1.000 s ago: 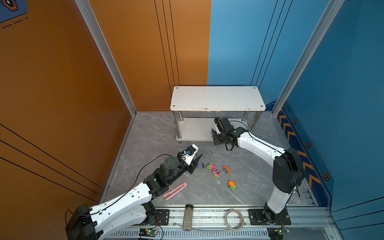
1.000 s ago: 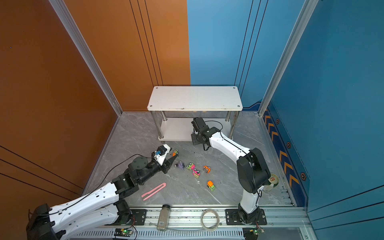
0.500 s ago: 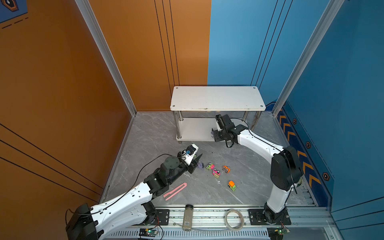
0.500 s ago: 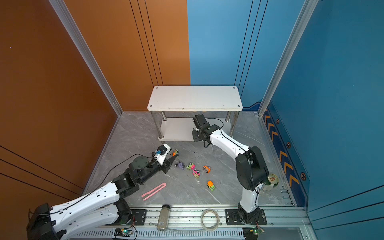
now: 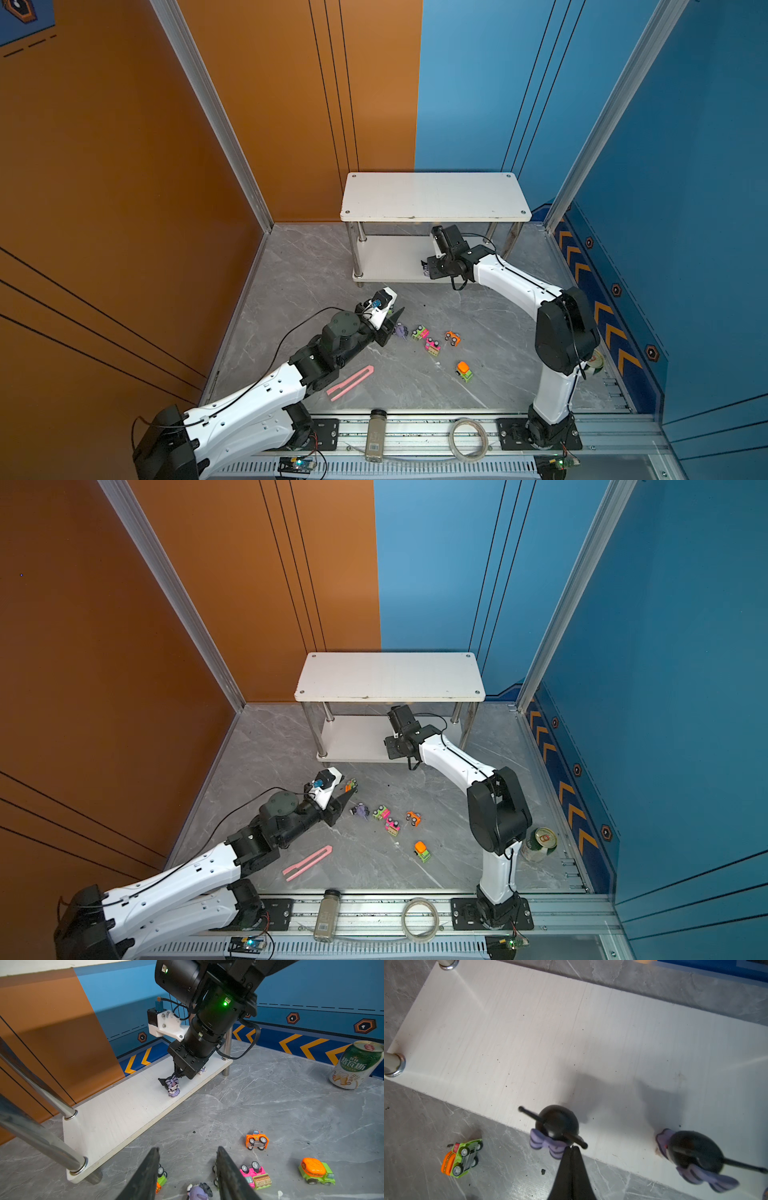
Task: Place and organize the plastic toys onto the shelf
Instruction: 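Lift the open right gripper off the figure and hold above the shelf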
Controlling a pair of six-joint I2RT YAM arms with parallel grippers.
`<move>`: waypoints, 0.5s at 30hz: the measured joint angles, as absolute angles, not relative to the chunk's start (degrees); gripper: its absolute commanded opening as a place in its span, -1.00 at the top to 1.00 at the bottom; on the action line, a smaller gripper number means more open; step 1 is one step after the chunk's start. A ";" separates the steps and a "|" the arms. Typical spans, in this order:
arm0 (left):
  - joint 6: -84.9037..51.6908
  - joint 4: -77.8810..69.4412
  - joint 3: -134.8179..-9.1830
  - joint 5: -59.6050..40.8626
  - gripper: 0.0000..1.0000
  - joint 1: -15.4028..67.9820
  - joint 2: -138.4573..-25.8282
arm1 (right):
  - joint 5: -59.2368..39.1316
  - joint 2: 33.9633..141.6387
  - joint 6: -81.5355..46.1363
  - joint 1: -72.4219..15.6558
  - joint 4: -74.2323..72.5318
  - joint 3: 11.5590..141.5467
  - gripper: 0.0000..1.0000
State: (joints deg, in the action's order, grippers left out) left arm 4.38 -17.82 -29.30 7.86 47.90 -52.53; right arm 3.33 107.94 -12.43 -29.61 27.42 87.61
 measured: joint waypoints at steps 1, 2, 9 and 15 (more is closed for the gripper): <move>4.38 -17.82 -29.30 7.81 0.08 47.90 -52.62 | 3.20 108.16 -12.38 -29.54 27.44 87.70 1.00; 4.38 -17.82 -29.30 7.70 0.08 47.83 -52.73 | 3.16 108.31 -12.25 -29.39 27.42 87.70 1.00; 3.90 -17.93 -29.32 7.18 0.08 47.29 -53.39 | 2.96 108.44 -12.21 -29.04 27.44 87.90 1.00; 3.51 -18.22 -29.32 6.96 0.08 47.16 -53.54 | 2.70 108.44 -12.21 -28.91 27.44 87.92 1.00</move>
